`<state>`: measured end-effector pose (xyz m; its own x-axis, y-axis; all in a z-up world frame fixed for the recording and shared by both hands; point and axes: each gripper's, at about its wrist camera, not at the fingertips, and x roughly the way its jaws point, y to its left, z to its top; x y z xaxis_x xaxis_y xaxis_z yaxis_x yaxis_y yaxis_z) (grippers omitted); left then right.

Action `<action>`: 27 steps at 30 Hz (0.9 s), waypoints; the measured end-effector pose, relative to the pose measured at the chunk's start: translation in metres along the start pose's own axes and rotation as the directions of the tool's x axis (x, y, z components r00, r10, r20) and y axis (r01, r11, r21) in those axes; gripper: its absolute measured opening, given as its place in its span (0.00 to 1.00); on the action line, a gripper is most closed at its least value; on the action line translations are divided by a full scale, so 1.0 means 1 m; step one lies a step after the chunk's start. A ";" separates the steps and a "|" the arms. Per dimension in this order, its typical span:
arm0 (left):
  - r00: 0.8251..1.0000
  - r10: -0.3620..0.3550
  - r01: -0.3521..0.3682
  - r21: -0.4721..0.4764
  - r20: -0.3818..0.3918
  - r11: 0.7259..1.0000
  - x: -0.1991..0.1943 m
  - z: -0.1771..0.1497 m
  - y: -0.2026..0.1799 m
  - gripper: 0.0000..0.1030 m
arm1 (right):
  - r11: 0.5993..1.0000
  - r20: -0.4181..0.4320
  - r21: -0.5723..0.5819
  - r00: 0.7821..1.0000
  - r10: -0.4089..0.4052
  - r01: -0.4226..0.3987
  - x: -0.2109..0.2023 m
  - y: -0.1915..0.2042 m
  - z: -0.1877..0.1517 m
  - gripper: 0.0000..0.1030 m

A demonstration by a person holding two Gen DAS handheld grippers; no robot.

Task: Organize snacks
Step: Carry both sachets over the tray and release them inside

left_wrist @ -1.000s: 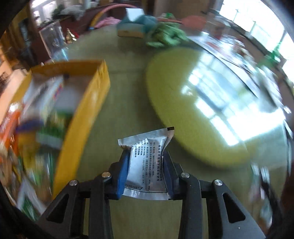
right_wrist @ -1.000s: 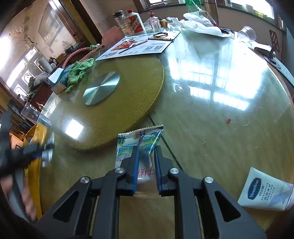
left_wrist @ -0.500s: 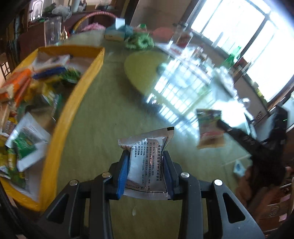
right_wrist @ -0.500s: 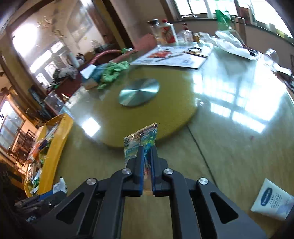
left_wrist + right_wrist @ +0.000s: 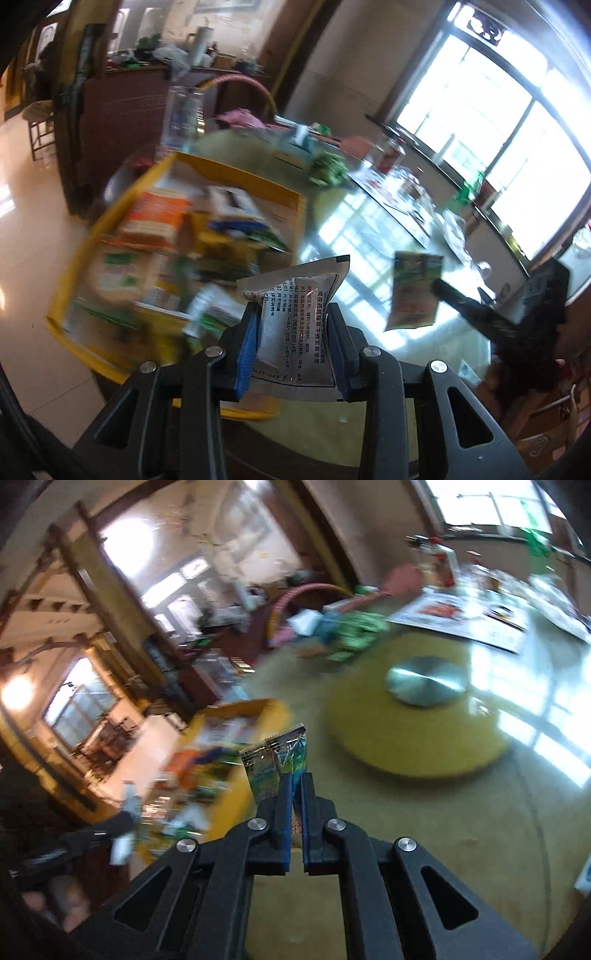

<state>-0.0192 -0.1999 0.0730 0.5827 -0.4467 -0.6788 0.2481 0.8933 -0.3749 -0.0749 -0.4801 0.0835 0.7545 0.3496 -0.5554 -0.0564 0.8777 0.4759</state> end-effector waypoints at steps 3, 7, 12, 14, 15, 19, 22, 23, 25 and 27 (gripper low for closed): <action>1.000 0.019 -0.019 -0.020 -0.009 1.000 0.003 0.008 0.023 0.34 | 0.998 -0.016 -0.051 0.999 0.032 -0.033 0.014 0.038 0.006 0.05; 0.999 0.031 -0.032 -0.022 -0.042 0.999 0.022 0.012 0.042 0.34 | 0.994 -0.078 -0.085 0.995 0.067 -0.074 0.055 0.080 0.014 0.05; 0.996 0.020 -0.023 -0.025 -0.088 0.999 0.036 0.013 0.061 0.34 | 0.992 -0.133 -0.118 0.990 0.037 -0.053 0.107 0.109 0.023 0.05; 0.996 0.030 -0.032 -0.018 -0.085 0.999 0.039 0.015 0.067 0.34 | 0.992 -0.150 -0.114 0.988 0.033 -0.051 0.122 0.111 0.027 0.05; 0.996 0.031 -0.032 -0.020 -0.088 0.999 0.040 0.017 0.069 0.34 | 0.993 -0.159 -0.108 0.987 0.035 -0.053 0.131 0.114 0.029 0.05; 0.995 0.029 -0.032 -0.029 -0.099 0.999 0.044 0.018 0.080 0.34 | 0.994 -0.182 -0.106 0.983 0.010 -0.029 0.157 0.119 0.032 0.05; 0.994 0.031 -0.035 -0.035 -0.106 0.999 0.050 0.018 0.087 0.35 | 0.995 -0.221 -0.081 0.975 0.036 -0.055 0.177 0.118 0.031 0.05; 0.993 0.028 -0.032 -0.036 -0.112 0.999 0.052 0.018 0.088 0.37 | 0.995 -0.228 -0.084 0.973 0.031 -0.051 0.180 0.119 0.029 0.05; 0.994 0.016 -0.019 -0.029 -0.110 0.999 0.052 0.017 0.086 0.44 | 0.993 -0.239 -0.093 0.970 0.042 -0.066 0.187 0.122 0.024 0.06; 0.995 0.016 -0.016 -0.001 -0.098 1.000 0.049 0.015 0.083 0.60 | 0.991 -0.229 -0.107 0.972 0.049 -0.075 0.186 0.125 0.023 0.08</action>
<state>0.0419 -0.1474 0.0181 0.5078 -0.4350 -0.7436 0.2374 0.9004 -0.3646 0.0736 -0.3128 0.0551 0.5808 0.4577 -0.6732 -0.1826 0.8792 0.4402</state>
